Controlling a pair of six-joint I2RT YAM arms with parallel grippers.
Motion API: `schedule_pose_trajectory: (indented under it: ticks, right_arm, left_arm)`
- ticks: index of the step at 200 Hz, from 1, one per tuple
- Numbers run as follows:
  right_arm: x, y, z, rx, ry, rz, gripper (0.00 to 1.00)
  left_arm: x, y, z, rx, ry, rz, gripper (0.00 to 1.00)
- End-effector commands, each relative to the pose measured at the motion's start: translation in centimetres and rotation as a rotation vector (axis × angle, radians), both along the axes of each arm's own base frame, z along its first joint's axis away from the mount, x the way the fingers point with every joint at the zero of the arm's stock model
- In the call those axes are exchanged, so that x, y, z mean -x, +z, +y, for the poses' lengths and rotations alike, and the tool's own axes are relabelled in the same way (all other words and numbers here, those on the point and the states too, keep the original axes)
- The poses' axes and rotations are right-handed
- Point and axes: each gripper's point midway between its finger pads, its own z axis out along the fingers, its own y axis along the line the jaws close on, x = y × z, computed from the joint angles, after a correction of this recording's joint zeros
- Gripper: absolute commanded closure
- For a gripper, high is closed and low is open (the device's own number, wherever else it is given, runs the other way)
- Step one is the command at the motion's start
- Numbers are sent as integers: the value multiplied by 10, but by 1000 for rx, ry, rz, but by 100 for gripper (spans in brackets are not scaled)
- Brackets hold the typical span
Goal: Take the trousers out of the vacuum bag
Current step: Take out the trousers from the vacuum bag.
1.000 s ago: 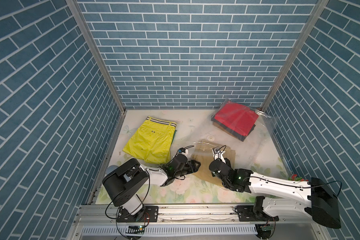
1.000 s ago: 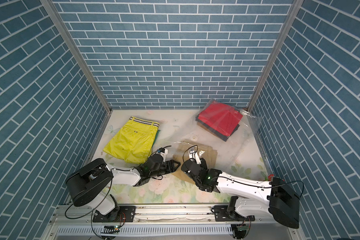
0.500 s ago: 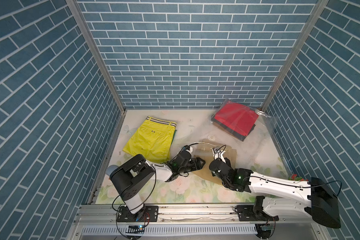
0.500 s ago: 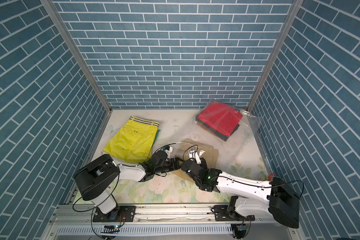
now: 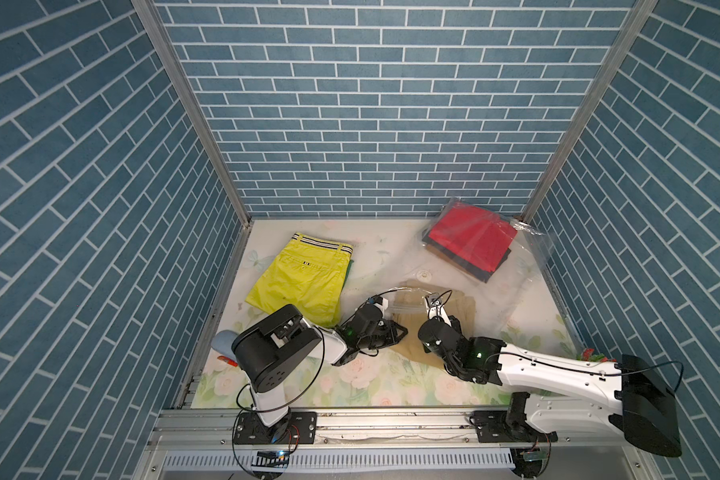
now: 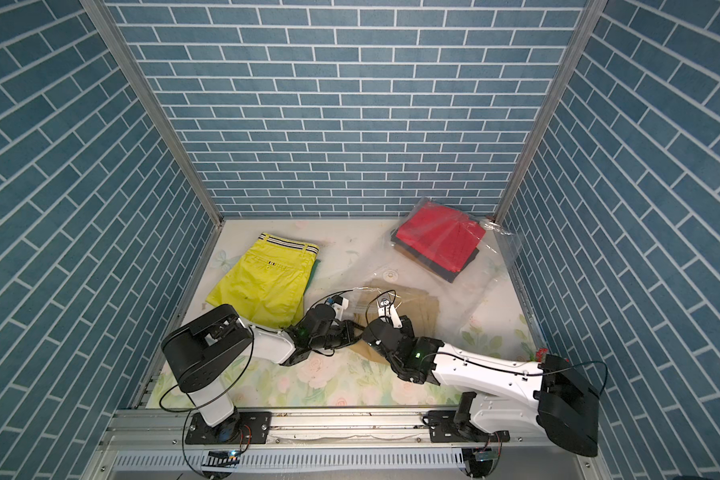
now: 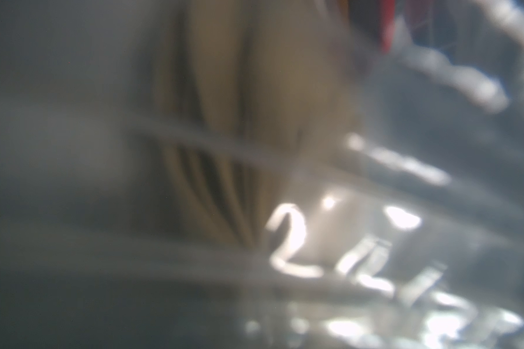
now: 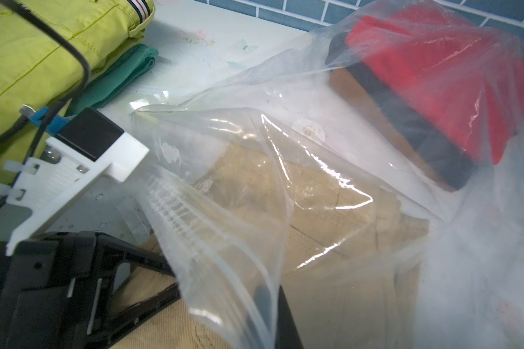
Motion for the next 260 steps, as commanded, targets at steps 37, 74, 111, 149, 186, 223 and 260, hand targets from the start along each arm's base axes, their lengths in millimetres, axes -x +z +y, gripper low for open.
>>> schedule_pose_trajectory:
  ticks: [37, 74, 111, 149, 186, 223, 260]
  right_arm:
    - [-20, 12, 11, -35, -19, -26, 100]
    - [-23, 6, 9, -3, -20, -22, 100]
    - [-25, 1, 4, 12, -10, -13, 99]
    - [-27, -8, -1, 40, 2, 1, 99]
    - [-21, -12, 5, 25, 60, 25, 93]
    - [-5, 2, 22, -11, 194, 64, 66]
    - [21, 15, 27, -32, 279, 74, 42]
  left_arm:
    - [20, 39, 5, 55, -75, -46, 100]
    - [26, 68, 11, 93, -85, -57, 100]
    - [28, 85, 23, 74, -76, -54, 100]
    - [28, 97, 44, 91, -45, -56, 100]
    - [24, 112, 64, 166, 22, -63, 100]
    - [15, 124, 68, 200, 70, -72, 100]
    - [9, 123, 74, 193, 105, -66, 100]
